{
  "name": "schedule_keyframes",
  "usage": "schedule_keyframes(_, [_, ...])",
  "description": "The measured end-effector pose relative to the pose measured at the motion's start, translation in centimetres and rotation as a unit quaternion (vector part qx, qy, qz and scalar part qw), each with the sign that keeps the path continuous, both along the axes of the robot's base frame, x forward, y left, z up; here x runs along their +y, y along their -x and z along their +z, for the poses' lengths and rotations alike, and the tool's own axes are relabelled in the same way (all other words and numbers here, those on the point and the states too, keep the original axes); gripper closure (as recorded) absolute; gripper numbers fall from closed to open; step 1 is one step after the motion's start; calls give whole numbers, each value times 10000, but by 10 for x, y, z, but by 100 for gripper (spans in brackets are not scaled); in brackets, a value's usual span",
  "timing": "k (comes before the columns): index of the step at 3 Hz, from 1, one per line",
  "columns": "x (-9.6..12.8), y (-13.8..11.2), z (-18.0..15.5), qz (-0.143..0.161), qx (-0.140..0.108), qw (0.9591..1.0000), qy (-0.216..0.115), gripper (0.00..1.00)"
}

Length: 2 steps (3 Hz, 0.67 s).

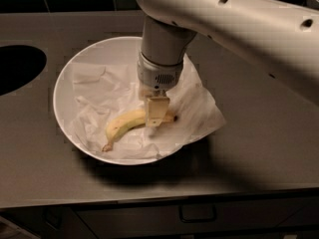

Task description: Pick banana from white bowl

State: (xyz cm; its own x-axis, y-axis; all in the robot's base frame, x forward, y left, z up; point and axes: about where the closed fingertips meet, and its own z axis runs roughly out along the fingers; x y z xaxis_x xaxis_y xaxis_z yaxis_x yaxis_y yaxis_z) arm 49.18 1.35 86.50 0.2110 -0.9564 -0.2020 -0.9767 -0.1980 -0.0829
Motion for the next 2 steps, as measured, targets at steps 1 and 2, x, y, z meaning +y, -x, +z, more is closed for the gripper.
schedule_keyframes(1, [-1,0,-3,-21,31,10000,-11,44])
schedule_keyframes(2, [-2,-1,-10,-34,83,9999,-44,44])
